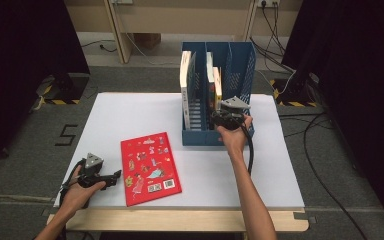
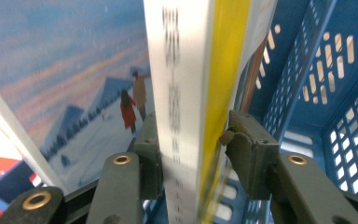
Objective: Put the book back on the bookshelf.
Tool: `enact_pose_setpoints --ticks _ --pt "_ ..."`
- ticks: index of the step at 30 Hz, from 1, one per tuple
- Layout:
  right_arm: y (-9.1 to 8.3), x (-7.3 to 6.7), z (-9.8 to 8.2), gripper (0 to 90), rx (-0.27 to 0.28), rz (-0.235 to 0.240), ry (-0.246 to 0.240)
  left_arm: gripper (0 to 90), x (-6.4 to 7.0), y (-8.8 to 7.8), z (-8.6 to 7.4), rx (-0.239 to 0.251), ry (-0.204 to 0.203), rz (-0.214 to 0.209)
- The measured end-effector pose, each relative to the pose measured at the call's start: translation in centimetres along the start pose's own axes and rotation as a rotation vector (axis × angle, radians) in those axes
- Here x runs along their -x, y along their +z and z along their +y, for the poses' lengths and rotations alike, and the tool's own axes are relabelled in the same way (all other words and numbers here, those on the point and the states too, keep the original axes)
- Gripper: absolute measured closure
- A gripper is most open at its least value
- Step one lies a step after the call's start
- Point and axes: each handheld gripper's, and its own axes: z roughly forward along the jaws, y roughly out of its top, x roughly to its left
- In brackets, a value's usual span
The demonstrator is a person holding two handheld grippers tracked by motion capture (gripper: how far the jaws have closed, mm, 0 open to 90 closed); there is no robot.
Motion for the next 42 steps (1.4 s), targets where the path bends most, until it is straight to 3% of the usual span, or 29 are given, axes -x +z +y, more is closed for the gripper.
enact_pose_setpoints --ticks 8,10,13,17,19,31,36,38,40,42 --pt "-0.3 -0.1 2.1 52.2 0.037 -0.006 0.060 17.1 0.0 0.0 0.0 0.001 0.000 0.000" --pt "-0.4 -0.2 2.6 55.2 0.035 -0.005 0.065 17.1 0.0 0.0 0.0 0.001 0.000 0.000" --pt "-0.7 -0.6 2.9 64.1 0.030 -0.030 0.010 17.1 0.0 0.0 0.0 0.001 0.000 0.000" --pt "-1.2 0.1 2.7 69.1 0.037 -0.032 0.031 17.1 0.0 0.0 0.0 0.000 0.000 -0.001" --pt "-1.6 0.3 2.7 71.3 0.026 -0.067 0.004 17.1 0.0 0.0 0.0 0.000 0.000 0.000" --pt "-0.5 0.8 4.2 68.0 -0.015 -0.099 0.006 17.2 0.0 0.0 0.0 0.002 -0.003 -0.001" --pt "-0.2 1.0 4.2 74.0 0.013 -0.078 0.039 17.5 0.0 0.0 0.0 0.003 -0.001 0.000" --pt "-0.3 1.1 4.2 75.5 0.024 -0.095 0.038 17.5 0.0 0.0 0.0 0.003 -0.001 -0.001" --pt "-0.2 1.3 3.9 75.6 0.058 -0.098 0.031 17.5 0.0 0.0 0.0 0.003 -0.001 -0.001" --pt "-0.1 1.9 3.4 75.7 0.120 -0.081 0.066 17.4 0.0 0.0 0.0 0.003 -0.003 -0.002"
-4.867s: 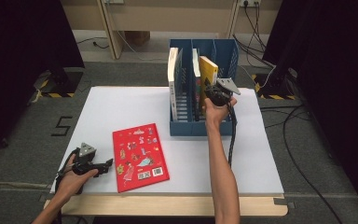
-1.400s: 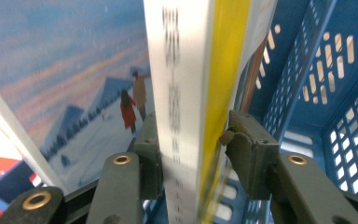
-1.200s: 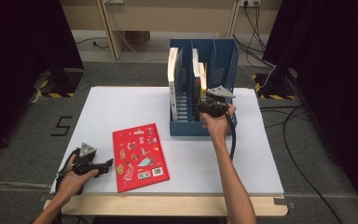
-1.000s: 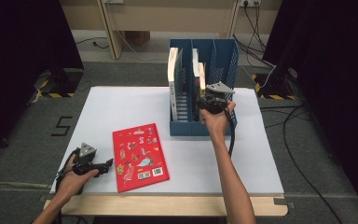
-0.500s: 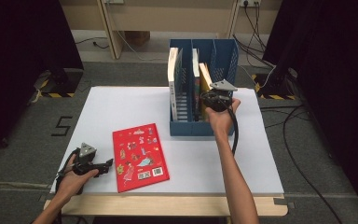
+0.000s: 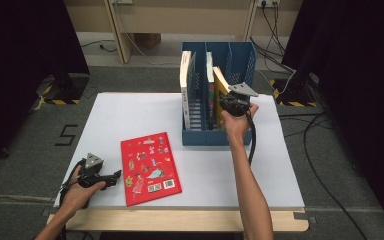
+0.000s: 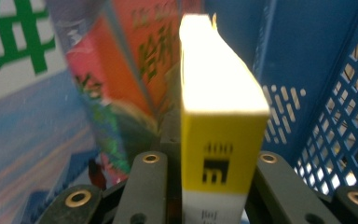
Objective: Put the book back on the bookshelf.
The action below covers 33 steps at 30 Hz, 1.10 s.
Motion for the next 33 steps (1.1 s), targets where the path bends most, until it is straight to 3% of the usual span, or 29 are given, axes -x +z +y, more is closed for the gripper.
enact_pose_setpoints --ticks 5,8,17,24,33 --pt "0.4 0.5 -0.4 75.8 0.072 -0.013 0.027 17.5 0.0 0.0 0.0 0.000 0.001 0.001" --pt "0.8 0.3 -0.2 75.9 0.087 -0.034 0.026 17.5 0.0 0.0 0.0 0.000 0.001 0.001" --pt "1.3 0.1 1.9 75.9 0.151 -0.054 0.032 17.6 0.0 0.0 0.0 -0.001 0.001 -0.001" --pt "2.3 0.1 2.7 75.9 0.177 -0.062 0.025 17.7 0.0 0.0 0.0 -0.001 0.002 -0.001" --pt "4.5 0.0 1.6 75.9 0.163 -0.084 0.022 18.0 0.0 0.0 0.0 0.000 0.002 -0.003"
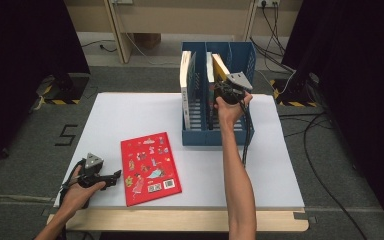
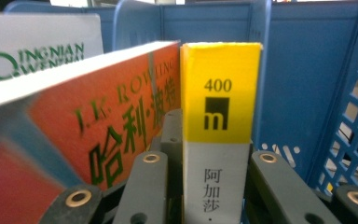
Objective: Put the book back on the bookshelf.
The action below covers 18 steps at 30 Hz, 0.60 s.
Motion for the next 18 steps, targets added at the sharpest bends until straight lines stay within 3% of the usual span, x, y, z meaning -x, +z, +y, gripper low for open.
enact_pose_setpoints --ticks 7,14,18 --pt "0.3 0.2 -1.1 75.6 -0.039 0.001 0.001 18.2 0.0 0.0 0.0 0.000 0.002 0.000" --pt "-0.7 0.1 -1.0 74.7 -0.111 0.040 -0.020 18.4 0.1 0.0 0.0 0.001 0.002 0.002" --pt "-1.3 0.1 -1.3 74.3 -0.123 0.057 -0.029 18.4 0.0 0.0 0.0 -0.001 0.005 0.002"
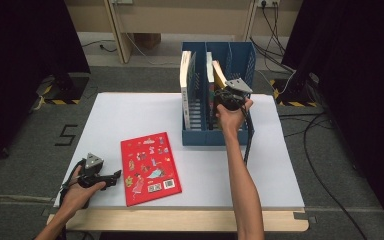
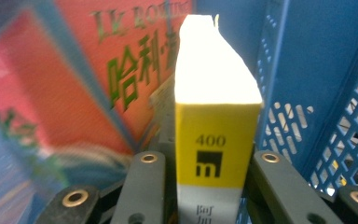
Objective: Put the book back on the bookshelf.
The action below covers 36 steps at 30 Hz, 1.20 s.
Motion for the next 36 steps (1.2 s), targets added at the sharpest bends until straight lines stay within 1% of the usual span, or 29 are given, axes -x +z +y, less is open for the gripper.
enact_pose_setpoints --ticks 2,5,7,8,9,11,12,14,18,20,23,26,27,28,29,33,36 --pt "-0.1 -0.2 0.1 73.4 -0.010 -0.001 -0.010 18.4 0.0 0.0 0.0 0.000 0.000 0.000" --pt "-0.1 -0.5 0.1 70.2 -0.022 0.016 0.003 18.5 0.0 0.0 0.0 0.000 0.000 0.000" --pt "-0.2 -0.7 0.1 68.6 -0.032 0.014 -0.011 18.4 0.0 0.0 0.0 0.003 -0.004 -0.001" --pt "-0.3 -0.8 0.1 67.8 -0.035 0.019 -0.009 18.5 0.0 0.0 0.0 0.000 -0.002 0.000" --pt "-0.4 -0.7 0.1 66.9 -0.035 0.026 -0.007 18.5 0.0 0.0 0.0 0.003 -0.004 -0.001" --pt "-0.9 -0.4 -0.2 64.6 -0.051 0.051 0.021 18.5 0.0 0.0 0.0 0.004 -0.004 -0.001" --pt "-1.1 -0.3 -0.3 64.1 -0.050 0.060 0.025 18.4 0.0 0.0 0.0 0.004 -0.005 -0.001" --pt "-1.7 -0.1 -0.7 63.2 -0.059 0.079 0.029 18.5 0.0 0.0 0.0 0.005 -0.004 0.000" --pt "-3.1 0.0 -1.8 61.5 -0.094 0.126 0.007 18.4 0.0 0.0 0.0 0.001 -0.002 0.000" --pt "-3.5 0.1 -2.5 61.2 -0.099 0.141 -0.005 18.4 0.0 0.0 0.0 0.002 -0.001 0.001" --pt "-3.5 0.1 -3.3 62.0 -0.117 0.159 -0.006 18.4 0.0 0.0 0.0 -0.001 0.005 0.002" --pt "-3.5 0.0 -3.7 61.6 -0.122 0.177 0.003 18.4 0.0 0.0 0.0 0.001 0.000 0.001" --pt "-3.5 0.0 -3.7 60.0 -0.121 0.182 0.004 18.4 0.0 0.0 0.0 0.002 0.000 0.001" --pt "-3.5 -0.2 -3.8 59.1 -0.124 0.182 -0.004 18.4 0.0 0.0 0.0 0.001 0.000 0.001" --pt "-3.5 -0.3 -3.8 59.0 -0.129 0.175 -0.023 18.4 0.0 0.0 0.0 0.002 0.000 0.001" --pt "-3.8 -0.2 -3.8 58.0 -0.140 0.178 -0.022 18.5 0.0 0.0 0.0 0.000 0.003 0.001" --pt "-4.3 0.0 -3.9 55.5 -0.145 0.179 -0.013 18.4 0.0 0.0 0.0 0.002 0.000 0.001"
